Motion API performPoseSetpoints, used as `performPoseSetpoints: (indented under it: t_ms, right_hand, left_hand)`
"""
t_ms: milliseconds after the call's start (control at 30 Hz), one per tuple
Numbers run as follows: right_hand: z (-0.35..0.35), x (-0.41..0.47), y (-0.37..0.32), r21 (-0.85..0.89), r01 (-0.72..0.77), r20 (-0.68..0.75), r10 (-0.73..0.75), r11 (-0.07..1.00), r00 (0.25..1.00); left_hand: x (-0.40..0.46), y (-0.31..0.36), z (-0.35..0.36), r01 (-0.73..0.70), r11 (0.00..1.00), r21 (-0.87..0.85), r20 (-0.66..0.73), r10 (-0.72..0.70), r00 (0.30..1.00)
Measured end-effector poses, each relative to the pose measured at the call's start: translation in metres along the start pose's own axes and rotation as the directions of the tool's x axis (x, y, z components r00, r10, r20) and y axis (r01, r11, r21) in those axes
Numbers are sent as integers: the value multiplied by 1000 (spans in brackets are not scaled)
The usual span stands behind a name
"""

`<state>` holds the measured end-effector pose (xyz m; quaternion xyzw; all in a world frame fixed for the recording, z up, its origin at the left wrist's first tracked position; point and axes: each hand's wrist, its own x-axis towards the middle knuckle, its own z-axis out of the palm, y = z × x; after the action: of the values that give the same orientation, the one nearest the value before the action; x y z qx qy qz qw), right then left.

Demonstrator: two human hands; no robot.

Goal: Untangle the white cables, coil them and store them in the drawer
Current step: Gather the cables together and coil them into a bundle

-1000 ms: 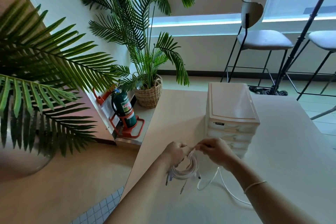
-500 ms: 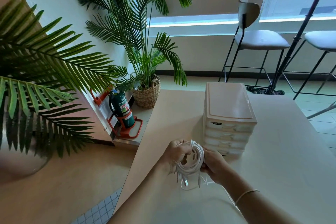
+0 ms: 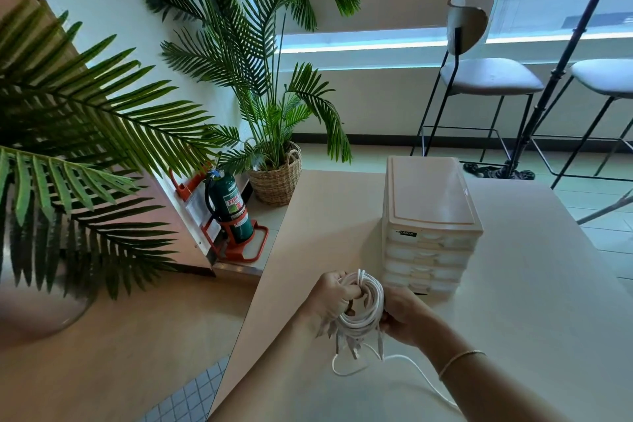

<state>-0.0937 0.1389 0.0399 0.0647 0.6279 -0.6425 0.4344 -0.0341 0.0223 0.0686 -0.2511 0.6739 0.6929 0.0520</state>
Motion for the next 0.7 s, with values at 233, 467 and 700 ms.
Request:
performPoseSetpoints:
  t_ms: [233,467,700]
  right_hand:
    - [9,-5,-2,147,127,-6,-128,981,992]
    - [5,-9,1,204,121,11,-125,972,992]
    - [3,-3,-2,-102,217,-111,-228,971,967]
  left_hand:
    - [2,3,1,29,994,-101,-77,-37,996]
    - [6,6,3,-12,979,-203,-198,-29,980]
    - [17,2,2,-22,996,-89,-290,-5,957]
